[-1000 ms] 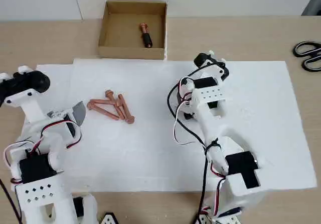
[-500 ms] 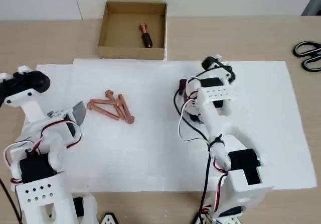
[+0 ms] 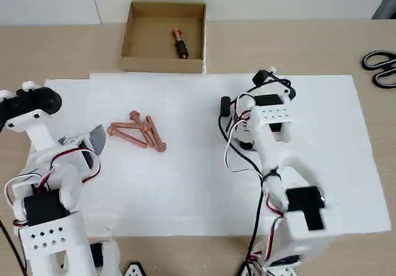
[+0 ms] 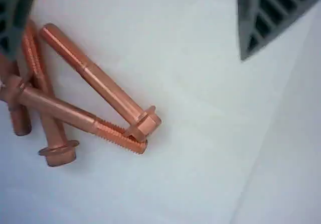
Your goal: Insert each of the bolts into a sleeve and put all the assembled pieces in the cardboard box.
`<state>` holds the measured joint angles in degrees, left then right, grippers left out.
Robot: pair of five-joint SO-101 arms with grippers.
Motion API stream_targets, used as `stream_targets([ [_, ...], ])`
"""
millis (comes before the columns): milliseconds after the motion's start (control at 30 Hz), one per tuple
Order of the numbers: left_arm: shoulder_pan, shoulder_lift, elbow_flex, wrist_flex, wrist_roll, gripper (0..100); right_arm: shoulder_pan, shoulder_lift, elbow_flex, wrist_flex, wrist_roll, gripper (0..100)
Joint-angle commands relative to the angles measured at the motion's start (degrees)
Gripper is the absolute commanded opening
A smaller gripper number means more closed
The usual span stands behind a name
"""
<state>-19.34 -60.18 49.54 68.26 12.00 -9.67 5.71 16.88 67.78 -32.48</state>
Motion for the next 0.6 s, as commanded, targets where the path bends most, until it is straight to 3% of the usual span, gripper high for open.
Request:
stream_targets([
  [0,0.44,-1.05,-0.31,-0.35,-0.44,27,0.13,-9.19,-0.97,3.21,8.97,0.4],
  [167,0.53,-1.05,-0.31,-0.35,-0.44,27,-0.13,-14.37,-0.35,5.58,19.16,0.6],
  [467,0.53,-1.05,-0.31,-0.35,-0.44,27,-1.19,-14.37,3.08,5.49,21.27,0.4],
  [567,0.53,-1.05,-0.31,-0.35,-0.44,27,-1.98,-14.37,3.08,5.41,30.15,0.4],
])
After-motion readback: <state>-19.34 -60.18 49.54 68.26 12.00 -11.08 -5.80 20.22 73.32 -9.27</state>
